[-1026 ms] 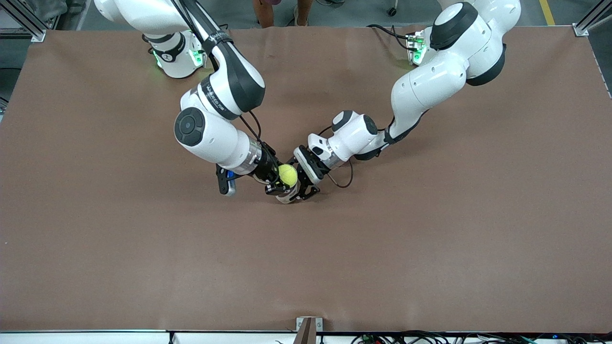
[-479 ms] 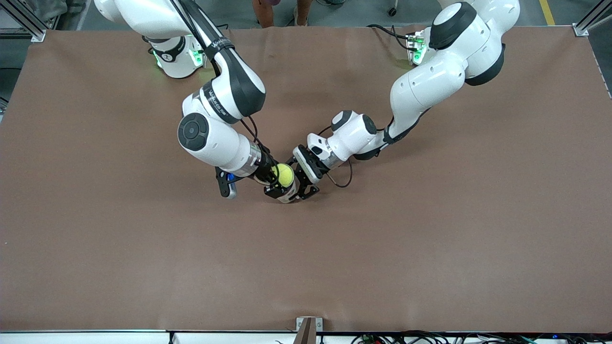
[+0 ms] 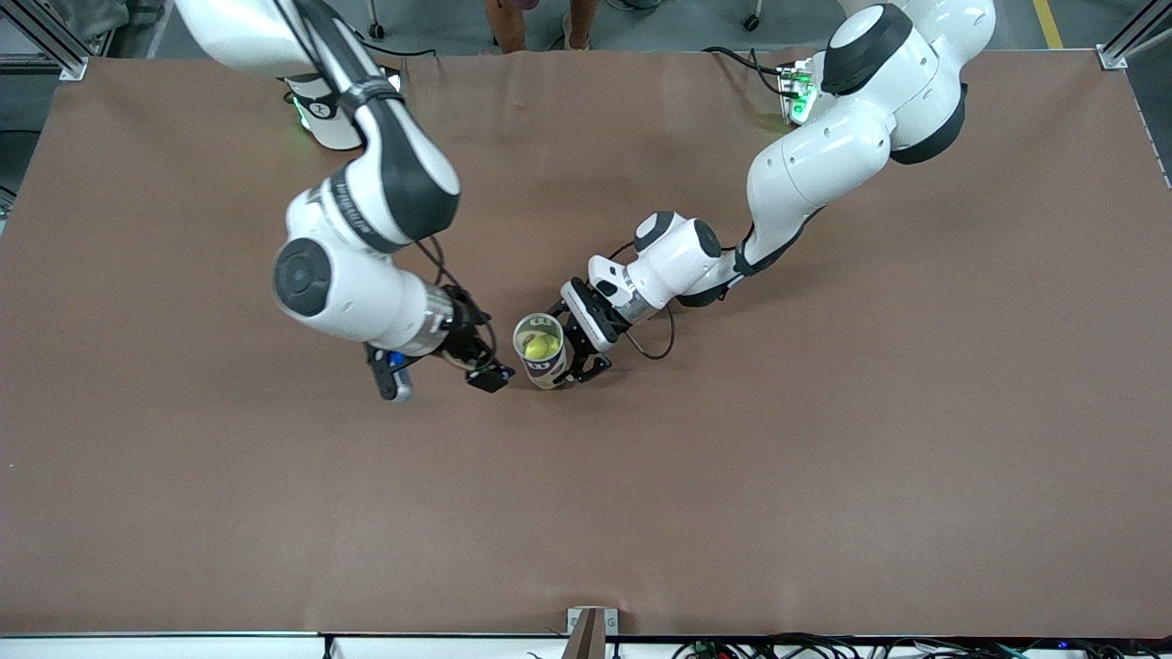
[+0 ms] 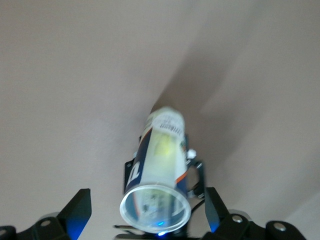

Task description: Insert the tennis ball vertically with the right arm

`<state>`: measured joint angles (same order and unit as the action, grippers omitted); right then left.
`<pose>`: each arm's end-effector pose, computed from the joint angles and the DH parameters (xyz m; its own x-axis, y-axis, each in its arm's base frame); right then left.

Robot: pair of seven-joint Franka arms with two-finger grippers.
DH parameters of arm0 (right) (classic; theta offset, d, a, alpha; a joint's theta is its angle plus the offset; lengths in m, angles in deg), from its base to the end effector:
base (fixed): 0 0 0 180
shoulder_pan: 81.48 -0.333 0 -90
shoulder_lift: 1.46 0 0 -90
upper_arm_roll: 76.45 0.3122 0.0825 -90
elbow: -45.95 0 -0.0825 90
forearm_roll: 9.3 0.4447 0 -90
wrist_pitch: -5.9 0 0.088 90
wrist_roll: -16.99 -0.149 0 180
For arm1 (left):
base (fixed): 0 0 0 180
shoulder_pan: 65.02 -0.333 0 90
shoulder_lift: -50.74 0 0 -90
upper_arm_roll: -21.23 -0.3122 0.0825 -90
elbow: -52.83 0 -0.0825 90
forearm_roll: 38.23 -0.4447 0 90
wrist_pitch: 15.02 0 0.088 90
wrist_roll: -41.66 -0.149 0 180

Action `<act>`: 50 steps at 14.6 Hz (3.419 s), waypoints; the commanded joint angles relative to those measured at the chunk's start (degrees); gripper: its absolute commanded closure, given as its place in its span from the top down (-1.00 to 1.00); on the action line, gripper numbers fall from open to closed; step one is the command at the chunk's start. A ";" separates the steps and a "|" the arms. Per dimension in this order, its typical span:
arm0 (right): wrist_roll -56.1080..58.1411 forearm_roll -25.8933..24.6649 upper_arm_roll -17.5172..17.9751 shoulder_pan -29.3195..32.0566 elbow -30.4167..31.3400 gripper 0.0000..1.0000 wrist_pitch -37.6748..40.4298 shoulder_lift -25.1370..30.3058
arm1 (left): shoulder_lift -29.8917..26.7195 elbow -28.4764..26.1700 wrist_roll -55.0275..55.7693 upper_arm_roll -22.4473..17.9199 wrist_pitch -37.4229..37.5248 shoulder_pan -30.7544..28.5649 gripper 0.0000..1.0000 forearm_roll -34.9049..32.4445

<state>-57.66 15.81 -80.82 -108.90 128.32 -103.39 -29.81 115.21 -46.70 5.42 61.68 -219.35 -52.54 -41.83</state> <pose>0.6719 0.3454 0.3463 0.4772 -0.8000 -0.3637 -0.8676 -0.4947 -0.0502 0.5044 -0.5546 0.0784 0.3370 -0.4292 0.8380 -0.8583 -0.5059 0.0860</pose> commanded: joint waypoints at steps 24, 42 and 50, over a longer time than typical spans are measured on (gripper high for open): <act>76.76 -26.96 0.59 26.98 -3.78 1.00 26.93 11.56 | -15.67 -4.99 6.78 -1.25 37.01 -11.06 1.00 0.61; 76.93 -25.55 1.21 28.04 -7.22 1.00 29.92 12.95 | -49.45 11.87 29.29 -4.24 102.52 -39.28 1.00 -5.54; 76.93 -25.55 1.21 27.77 5.08 1.00 26.93 25.07 | -60.15 15.16 30.52 -28.39 112.73 -22.08 1.00 -4.75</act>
<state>18.97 -9.82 -79.88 -81.19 126.39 -74.55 -11.11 58.65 -30.03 34.07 37.40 -109.12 -78.39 -46.18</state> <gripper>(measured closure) 0.000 0.000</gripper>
